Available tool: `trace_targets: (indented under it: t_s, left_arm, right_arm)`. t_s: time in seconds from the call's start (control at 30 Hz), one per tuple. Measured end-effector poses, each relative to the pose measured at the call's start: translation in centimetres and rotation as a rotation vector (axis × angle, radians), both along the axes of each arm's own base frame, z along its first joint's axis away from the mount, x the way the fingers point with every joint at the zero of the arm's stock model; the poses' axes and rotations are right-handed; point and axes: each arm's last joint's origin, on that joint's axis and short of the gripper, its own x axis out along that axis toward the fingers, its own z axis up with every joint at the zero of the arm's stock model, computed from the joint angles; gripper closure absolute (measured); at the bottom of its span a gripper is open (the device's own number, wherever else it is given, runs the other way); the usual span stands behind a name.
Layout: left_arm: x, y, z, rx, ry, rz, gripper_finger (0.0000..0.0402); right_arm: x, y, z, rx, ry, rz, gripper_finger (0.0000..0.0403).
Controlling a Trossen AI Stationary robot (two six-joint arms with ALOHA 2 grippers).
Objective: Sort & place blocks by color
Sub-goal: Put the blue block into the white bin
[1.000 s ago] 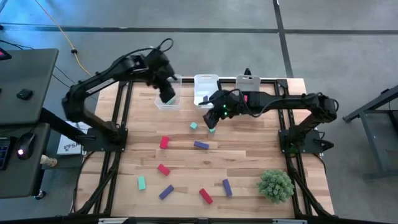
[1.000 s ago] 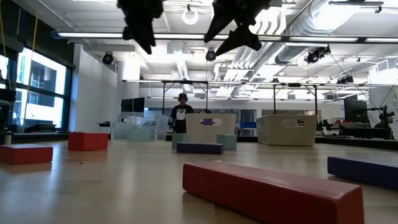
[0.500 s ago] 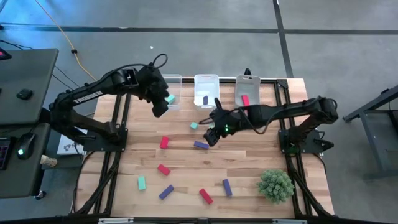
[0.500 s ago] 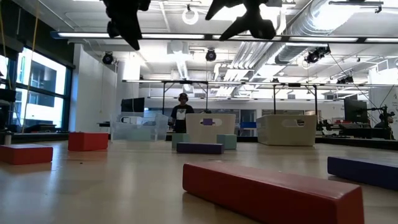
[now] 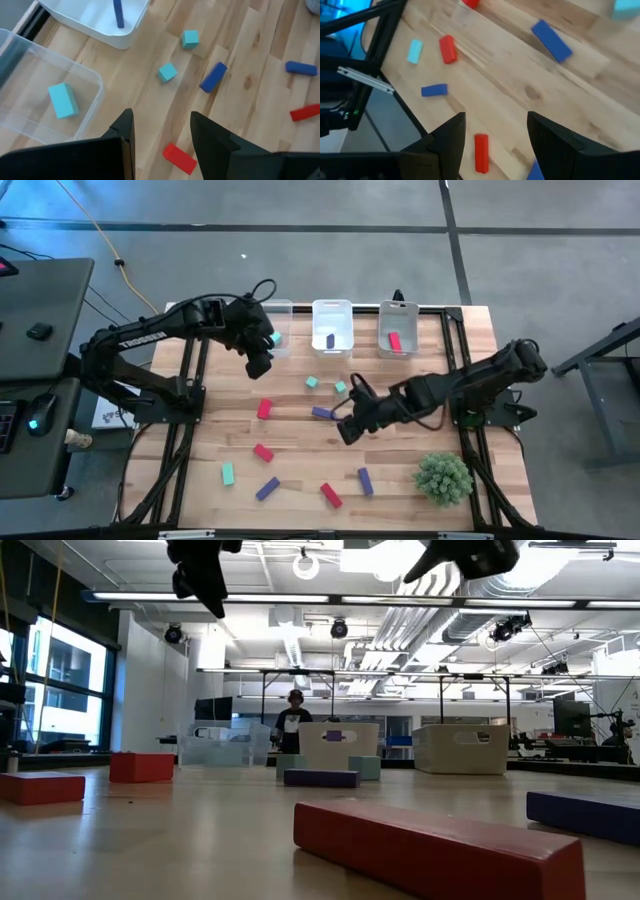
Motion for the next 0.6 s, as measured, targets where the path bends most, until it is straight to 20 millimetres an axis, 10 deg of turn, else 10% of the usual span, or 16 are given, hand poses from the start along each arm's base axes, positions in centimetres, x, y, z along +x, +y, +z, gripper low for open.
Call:
trace_targets:
  t_s: [0.6]
  left_arm:
    - [0.6,-1.5,0.0,-0.032,-0.006,-0.018,0.0291]
  right_arm:
    - [-1.0,6.1,-4.1,0.132,0.222,-0.09,0.0201]
